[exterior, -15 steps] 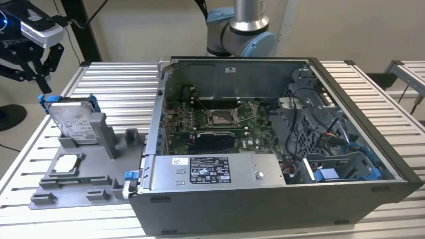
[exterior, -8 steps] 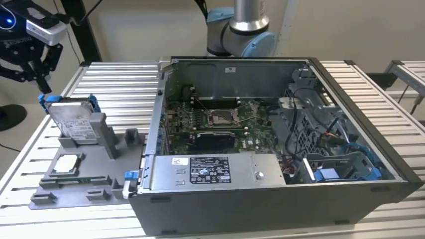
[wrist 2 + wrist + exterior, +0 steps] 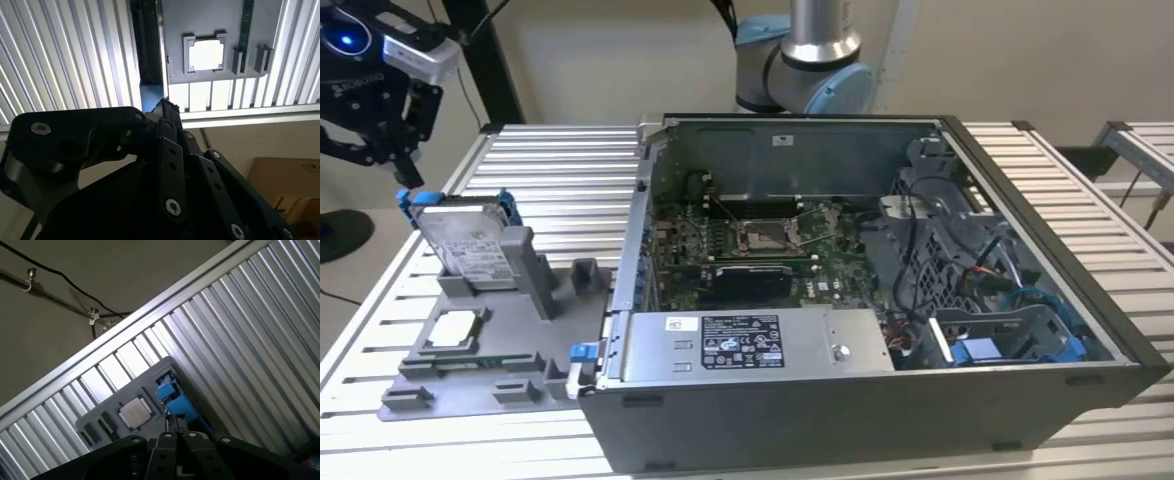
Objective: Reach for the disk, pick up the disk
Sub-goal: 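Pick up the disk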
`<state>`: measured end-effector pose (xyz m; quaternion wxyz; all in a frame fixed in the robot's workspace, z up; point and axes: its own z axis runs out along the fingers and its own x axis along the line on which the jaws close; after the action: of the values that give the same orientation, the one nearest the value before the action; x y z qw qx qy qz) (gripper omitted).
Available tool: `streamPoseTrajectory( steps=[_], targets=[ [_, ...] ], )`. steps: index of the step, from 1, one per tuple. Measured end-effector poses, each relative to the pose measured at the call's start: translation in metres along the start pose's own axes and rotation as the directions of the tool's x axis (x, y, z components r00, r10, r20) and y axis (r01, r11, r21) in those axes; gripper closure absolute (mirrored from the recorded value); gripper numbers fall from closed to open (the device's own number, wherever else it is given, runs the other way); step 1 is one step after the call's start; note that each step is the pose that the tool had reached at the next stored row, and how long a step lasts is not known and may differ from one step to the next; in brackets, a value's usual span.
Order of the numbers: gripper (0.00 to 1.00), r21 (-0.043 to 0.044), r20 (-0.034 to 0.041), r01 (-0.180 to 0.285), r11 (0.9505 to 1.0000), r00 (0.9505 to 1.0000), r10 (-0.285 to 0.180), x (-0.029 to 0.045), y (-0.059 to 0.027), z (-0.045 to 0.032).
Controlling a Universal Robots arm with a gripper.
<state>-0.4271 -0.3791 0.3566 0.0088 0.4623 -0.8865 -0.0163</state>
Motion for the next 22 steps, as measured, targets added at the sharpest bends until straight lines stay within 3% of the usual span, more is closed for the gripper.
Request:
streamPoseTrajectory(
  steps=[5,8,11,15,22],
  targets=[
    [1.00,0.0035,-0.0013,0.091,0.9959,0.9959,-0.091,0.0000,0.0000,0.0004],
    [1.00,0.0071,-0.0010,0.144,0.9895,0.9895,-0.144,0.0000,0.0000,0.0010],
    [1.00,0.0114,-0.0009,0.198,0.9801,0.9802,-0.198,0.0000,-0.0001,0.0013],
    [1.00,0.0191,-0.0003,0.269,0.9631,0.9632,-0.269,0.0000,-0.0001,0.0018],
    [1.00,0.0194,-0.0039,0.379,0.9252,0.9254,-0.379,0.0000,-0.0001,0.0027]
  ],
)
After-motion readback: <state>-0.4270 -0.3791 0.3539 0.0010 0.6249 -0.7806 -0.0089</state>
